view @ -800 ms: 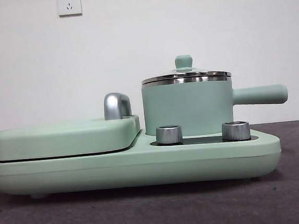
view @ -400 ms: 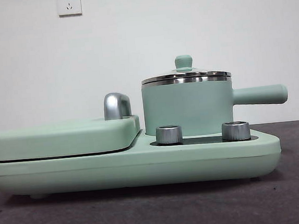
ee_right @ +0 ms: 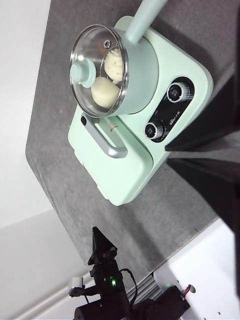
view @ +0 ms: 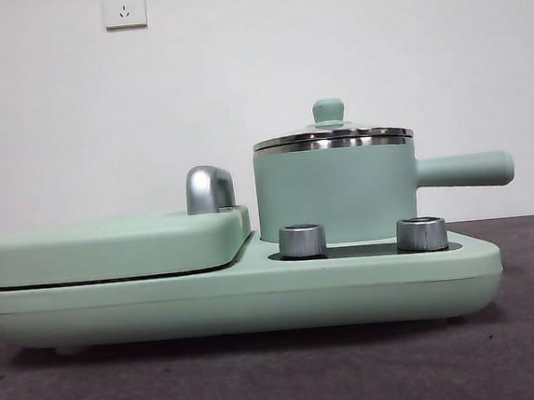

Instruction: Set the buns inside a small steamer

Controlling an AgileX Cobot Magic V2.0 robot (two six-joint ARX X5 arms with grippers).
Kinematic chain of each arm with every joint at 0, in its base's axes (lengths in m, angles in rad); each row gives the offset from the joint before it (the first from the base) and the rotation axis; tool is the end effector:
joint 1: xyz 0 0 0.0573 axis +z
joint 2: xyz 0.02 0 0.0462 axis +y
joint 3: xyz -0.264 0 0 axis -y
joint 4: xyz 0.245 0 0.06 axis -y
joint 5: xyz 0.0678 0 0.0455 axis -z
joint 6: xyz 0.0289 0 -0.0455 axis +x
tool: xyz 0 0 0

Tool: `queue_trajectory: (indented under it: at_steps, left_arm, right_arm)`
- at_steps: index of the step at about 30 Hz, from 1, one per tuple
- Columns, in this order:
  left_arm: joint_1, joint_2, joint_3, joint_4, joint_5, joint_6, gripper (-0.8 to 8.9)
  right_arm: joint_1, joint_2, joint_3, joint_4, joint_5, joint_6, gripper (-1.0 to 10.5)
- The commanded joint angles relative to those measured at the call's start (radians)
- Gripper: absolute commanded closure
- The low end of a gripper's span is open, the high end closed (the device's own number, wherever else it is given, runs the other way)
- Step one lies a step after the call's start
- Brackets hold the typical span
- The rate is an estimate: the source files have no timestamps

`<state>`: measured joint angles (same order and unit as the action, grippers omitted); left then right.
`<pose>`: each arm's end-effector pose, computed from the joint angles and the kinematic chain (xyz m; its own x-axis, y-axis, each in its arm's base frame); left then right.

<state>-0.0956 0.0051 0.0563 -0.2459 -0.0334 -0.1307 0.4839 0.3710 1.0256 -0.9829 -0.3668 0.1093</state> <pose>0.0921 -0.0079 0.1586 0.9793 -0.0604 -0.1934 0.0372 0.9919 -0.1215 0.0142 0.0192 0.3654 0.6153 0.7285 -0.3010 -0.6993 0.6807 0.2182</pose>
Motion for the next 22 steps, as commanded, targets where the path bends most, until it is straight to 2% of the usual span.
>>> queue_trajectory:
  at_steps: [1, 10, 22]
  left_arm:
    - [0.011, -0.002, -0.028, 0.018, -0.005, 0.046, 8.07]
    - [0.04, -0.002, -0.044, 0.056, -0.005, 0.145, 8.07]
    - [0.039, -0.002, -0.043, 0.059, -0.005, 0.145, 8.07]
  right_arm:
    - [0.005, 0.006, 0.009, 0.01, 0.0, -0.005, 9.3]
    - [0.005, 0.006, 0.009, 0.011, 0.0, -0.005, 9.3]
    - [0.005, 0.006, 0.009, 0.011, 0.0, -0.005, 9.3]
